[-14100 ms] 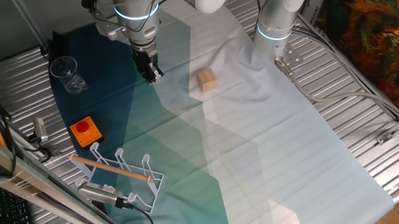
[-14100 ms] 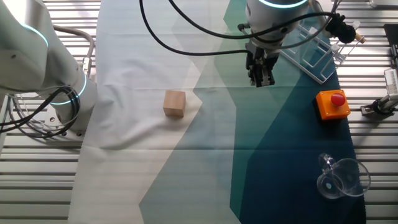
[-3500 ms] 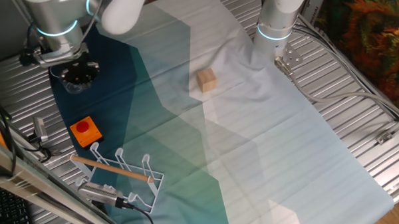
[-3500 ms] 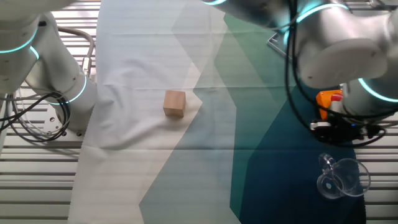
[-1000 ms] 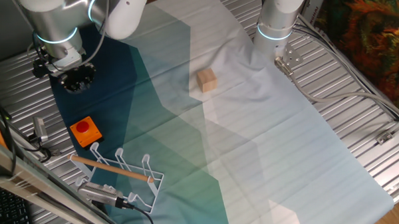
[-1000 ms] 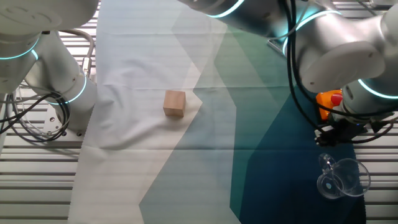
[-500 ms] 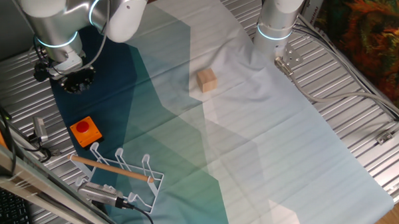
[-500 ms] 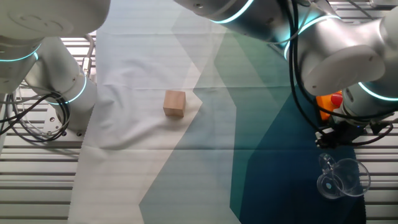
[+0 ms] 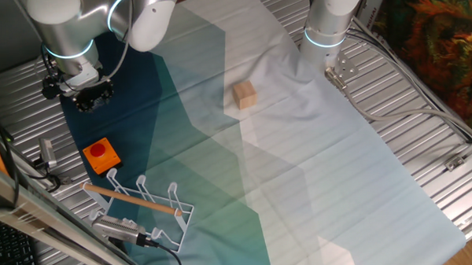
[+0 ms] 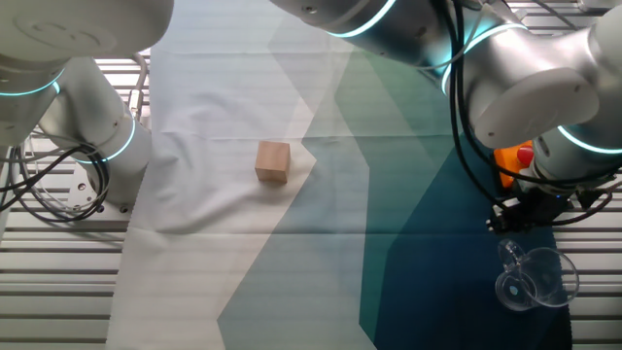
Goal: Put the cup on the cup rack
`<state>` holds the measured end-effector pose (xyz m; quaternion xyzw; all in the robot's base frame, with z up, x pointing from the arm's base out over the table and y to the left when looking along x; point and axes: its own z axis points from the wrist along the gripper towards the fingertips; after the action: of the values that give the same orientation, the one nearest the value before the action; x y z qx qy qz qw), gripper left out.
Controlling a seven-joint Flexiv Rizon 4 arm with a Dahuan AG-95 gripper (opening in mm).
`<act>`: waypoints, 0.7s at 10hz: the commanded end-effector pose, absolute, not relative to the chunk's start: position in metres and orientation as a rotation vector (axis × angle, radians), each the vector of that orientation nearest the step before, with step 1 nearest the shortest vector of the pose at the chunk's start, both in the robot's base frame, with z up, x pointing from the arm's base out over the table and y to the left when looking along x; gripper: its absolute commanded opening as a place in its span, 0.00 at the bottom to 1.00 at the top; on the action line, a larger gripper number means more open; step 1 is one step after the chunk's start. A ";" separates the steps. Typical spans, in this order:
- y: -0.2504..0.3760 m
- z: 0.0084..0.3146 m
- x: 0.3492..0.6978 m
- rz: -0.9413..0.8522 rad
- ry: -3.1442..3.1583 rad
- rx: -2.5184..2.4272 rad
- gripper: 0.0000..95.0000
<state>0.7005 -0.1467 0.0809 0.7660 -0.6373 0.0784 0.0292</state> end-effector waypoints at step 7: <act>-0.155 0.075 0.696 0.265 -1.979 2.331 0.40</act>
<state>0.6952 -0.1552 0.0745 0.7591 -0.6443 0.0859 0.0371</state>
